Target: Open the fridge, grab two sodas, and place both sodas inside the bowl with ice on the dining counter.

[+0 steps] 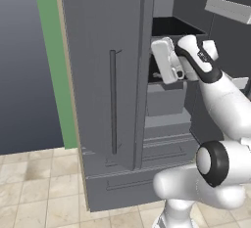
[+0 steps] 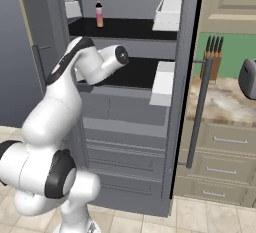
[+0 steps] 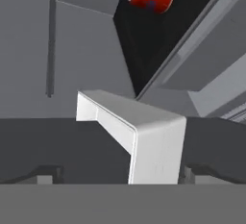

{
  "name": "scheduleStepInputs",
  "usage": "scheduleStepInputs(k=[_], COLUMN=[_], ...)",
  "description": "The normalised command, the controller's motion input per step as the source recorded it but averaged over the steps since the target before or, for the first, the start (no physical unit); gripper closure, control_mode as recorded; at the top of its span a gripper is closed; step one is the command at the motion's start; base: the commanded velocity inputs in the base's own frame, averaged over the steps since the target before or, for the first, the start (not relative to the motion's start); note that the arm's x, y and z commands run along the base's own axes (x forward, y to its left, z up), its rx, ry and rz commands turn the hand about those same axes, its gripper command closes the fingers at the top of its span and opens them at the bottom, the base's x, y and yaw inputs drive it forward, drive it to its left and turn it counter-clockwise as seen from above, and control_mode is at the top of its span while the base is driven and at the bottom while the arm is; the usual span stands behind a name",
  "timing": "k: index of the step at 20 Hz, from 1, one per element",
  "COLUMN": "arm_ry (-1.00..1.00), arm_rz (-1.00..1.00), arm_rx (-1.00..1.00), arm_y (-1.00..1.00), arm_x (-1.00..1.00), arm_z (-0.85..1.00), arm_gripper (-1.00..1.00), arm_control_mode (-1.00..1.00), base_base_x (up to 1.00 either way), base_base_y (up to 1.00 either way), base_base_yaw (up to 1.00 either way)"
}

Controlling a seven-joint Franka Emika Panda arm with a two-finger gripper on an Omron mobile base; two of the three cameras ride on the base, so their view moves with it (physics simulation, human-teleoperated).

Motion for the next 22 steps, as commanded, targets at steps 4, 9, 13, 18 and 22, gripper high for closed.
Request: scheduleStepInputs(k=[4,9,13,18,22], arm_ry=[0.11,0.05,0.02,0.0,0.0], arm_rz=[0.14,0.17,0.17,0.15,0.13], arm_rx=[0.02,0.03,0.04,0.03,0.02], arm_y=[0.42,0.38,0.43,0.43,0.5], arm_x=[0.02,-0.1,-0.29,-0.41,-0.4], arm_z=[0.0,0.0,0.0,0.0,0.0], arm_gripper=[-1.0,-1.0,-1.0,-1.0,-1.0], arm_control_mode=[-1.0,-1.0,-1.0,-1.0,-1.0], base_base_x=[0.0,0.0,0.0,0.0,0.0], base_base_y=[0.0,0.0,0.0,0.0,0.0], base_base_yaw=[0.0,0.0,0.0,0.0,0.0])
